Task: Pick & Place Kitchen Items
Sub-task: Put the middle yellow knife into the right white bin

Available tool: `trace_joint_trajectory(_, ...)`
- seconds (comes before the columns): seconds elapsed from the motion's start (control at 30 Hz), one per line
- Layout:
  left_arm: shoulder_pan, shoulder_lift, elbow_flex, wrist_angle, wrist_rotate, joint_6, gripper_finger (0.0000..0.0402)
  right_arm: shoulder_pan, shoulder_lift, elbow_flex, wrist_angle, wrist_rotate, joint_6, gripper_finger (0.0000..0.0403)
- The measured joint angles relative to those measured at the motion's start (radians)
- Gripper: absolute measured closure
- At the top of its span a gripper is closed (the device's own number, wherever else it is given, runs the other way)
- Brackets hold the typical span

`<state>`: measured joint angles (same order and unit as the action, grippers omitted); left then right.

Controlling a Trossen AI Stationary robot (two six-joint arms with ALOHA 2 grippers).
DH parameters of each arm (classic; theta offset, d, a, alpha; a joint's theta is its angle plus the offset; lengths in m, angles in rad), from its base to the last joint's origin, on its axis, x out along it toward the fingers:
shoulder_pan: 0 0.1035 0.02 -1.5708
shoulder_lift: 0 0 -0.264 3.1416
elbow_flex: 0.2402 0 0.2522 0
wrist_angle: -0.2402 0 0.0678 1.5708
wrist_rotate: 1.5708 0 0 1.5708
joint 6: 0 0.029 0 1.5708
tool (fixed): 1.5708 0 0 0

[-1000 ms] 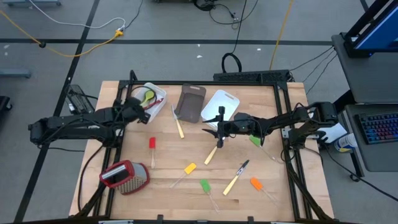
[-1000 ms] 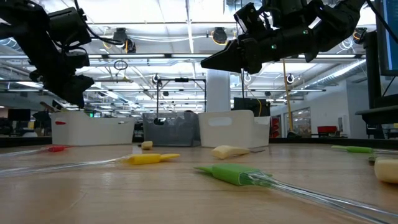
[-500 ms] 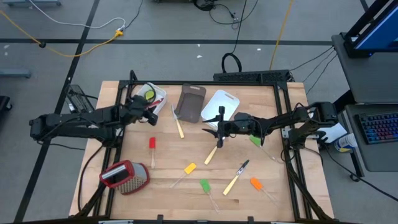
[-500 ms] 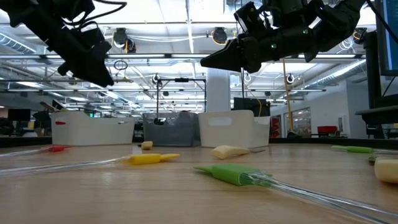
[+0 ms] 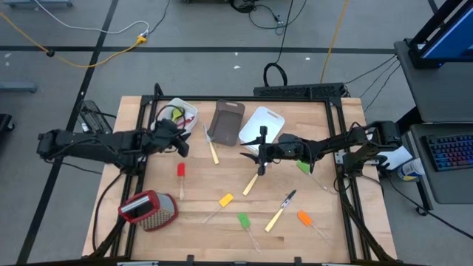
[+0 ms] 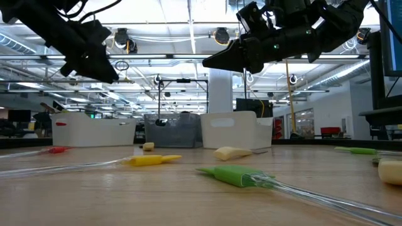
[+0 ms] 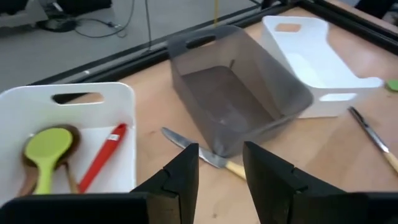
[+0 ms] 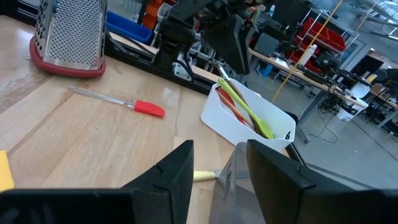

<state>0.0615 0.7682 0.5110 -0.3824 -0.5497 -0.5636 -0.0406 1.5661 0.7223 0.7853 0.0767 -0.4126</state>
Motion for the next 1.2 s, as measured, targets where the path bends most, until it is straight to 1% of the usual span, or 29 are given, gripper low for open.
trace_joint_trajectory(0.17, -0.061, 0.059, 0.0, 0.073, 0.0, 0.014, 0.0275, 0.0, 0.0, 0.0, -0.035, -0.012, 0.0, 0.0261)
trace_joint_trajectory(0.23, -0.076, 0.092, 0.0, 0.107, 0.001, 0.016, 0.0275, -0.001, 0.0, 0.0, -0.071, -0.079, 0.0, 0.0261)
trace_joint_trajectory(0.37, -0.098, 0.155, 0.0, 0.152, 0.0, 0.016, 0.0275, 0.0, 0.0, 0.0, -0.175, -0.266, -0.004, 0.0261)
trace_joint_trajectory(0.47, -0.108, 0.194, 0.0, 0.174, 0.0, 0.014, 0.0275, 0.0, 0.0, 0.0, -0.273, -0.386, -0.025, 0.0261)
trace_joint_trajectory(0.6, -0.114, 0.234, 0.001, 0.191, 0.001, 0.011, 0.0275, 0.001, 0.003, 0.0, -0.32, -0.471, -0.007, 0.0261)
trace_joint_trajectory(0.7, -0.114, 0.253, 0.001, 0.216, 0.001, 0.012, 0.0275, 0.001, 0.031, 0.0, -0.312, -0.5, 0.034, 0.0261)
trace_joint_trajectory(0.8, -0.114, 0.263, 0.001, 0.247, 0.001, 0.034, 0.0275, 0.006, 0.064, 0.0, -0.284, -0.501, 0.058, 0.0261)
trace_joint_trajectory(1.1, -0.114, 0.262, 0.001, 0.261, 0.001, 0.043, 0.0275, 0.022, 0.213, 0.0, -0.272, -0.501, 0.06, 0.0261)
trace_joint_trajectory(1.2, -0.114, 0.262, 0.001, 0.257, 0.001, 0.045, 0.0275, 0.023, 0.261, 0.0, -0.235, -0.502, 0.061, 0.0261)
